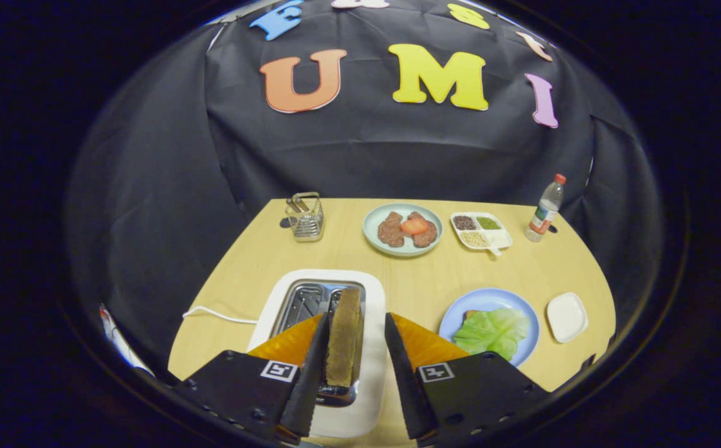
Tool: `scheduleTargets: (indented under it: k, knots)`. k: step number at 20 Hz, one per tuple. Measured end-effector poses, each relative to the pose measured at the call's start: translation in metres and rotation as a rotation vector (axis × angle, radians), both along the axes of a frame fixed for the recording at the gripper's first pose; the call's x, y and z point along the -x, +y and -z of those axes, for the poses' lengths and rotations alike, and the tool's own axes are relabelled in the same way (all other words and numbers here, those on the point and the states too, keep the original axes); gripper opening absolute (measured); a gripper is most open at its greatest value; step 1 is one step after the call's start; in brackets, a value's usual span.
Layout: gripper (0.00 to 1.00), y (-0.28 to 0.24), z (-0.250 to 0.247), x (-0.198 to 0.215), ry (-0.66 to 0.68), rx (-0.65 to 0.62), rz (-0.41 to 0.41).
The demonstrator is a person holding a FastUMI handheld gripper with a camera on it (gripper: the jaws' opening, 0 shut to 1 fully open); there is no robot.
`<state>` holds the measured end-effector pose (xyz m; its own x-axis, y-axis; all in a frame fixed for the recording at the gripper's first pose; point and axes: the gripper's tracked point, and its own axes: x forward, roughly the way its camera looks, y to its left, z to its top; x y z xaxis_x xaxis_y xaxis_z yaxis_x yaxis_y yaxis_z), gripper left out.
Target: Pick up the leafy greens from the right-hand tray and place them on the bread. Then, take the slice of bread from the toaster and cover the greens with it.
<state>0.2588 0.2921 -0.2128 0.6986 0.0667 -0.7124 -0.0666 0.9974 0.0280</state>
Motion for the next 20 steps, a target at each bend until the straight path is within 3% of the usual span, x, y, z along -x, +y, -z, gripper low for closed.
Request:
scheduleTargets:
  k: [2,3,5,7,8,20]
  knots:
    - [0.56,0.002,0.005,0.001,0.005,0.018,0.003]
    - [0.57,0.014,0.002,-0.002,0.014,-0.038,-0.038]
    - [0.13,0.012,0.003,0.003,-0.002,-0.037,-0.033]
    - [0.13,0.016,0.004,0.002,0.000,-0.060,-0.030]
    - [0.03,0.014,0.001,0.004,-0.003,-0.060,-0.021]
    - [0.03,0.013,-0.119,0.036,-0.146,-0.100,-0.052]
